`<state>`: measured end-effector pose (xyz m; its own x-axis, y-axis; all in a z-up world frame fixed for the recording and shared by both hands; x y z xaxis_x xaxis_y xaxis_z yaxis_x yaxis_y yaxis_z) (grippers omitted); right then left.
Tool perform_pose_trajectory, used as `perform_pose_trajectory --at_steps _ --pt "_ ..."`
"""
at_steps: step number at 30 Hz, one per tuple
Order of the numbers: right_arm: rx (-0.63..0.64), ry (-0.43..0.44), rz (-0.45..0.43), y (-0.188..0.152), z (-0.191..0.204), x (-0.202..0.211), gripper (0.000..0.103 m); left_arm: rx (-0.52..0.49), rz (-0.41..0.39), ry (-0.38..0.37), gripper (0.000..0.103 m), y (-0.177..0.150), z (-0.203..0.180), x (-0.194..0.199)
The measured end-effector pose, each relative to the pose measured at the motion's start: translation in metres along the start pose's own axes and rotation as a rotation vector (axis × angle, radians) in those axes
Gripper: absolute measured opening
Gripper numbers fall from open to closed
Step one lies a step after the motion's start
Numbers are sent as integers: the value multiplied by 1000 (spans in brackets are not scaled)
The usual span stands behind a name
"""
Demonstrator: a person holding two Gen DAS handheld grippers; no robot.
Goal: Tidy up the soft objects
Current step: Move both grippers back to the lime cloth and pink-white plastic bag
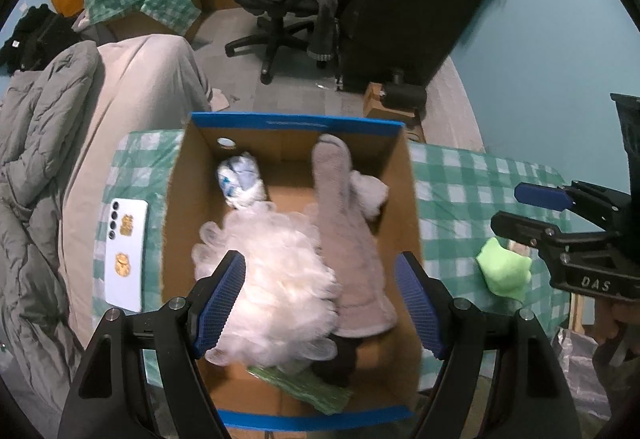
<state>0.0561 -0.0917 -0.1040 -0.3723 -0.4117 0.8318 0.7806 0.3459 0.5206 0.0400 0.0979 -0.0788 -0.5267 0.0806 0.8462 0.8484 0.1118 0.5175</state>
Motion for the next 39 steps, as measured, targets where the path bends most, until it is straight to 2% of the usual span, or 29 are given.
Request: perform_pose_trajectory --at_steps 10,20,24,29,39 --pt "-62 -51 18 -34 -52 25 60 -37 35 -58 79 -20 -59 3" --pt "-118 -97 44 -67 -106 45 60 -93 86 -113 79 -39 -124 -10" --pt "-134 -116 58 -78 -125 49 60 -103 133 -129 79 -51 -147 -26" --pt "-150 -130 72 -92 -147 52 60 -70 185 -169 79 -68 -169 -50" --pt "-171 -152 115 -121 -182 37 60 -46 282 -155 79 -89 -202 -100"
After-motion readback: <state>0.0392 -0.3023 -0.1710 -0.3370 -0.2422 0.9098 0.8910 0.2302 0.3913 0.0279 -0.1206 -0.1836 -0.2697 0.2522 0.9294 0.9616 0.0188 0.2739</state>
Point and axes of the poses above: each gripper's, at about its wrist camera, not at the fingertips, and x roughly against the way its jaws point, z to its left, y to its top, the point moved 1 cm from there along -x, roughly the way its jaws point, and after that the axes turned 13 degrees about -z, right-handed, at the moved point
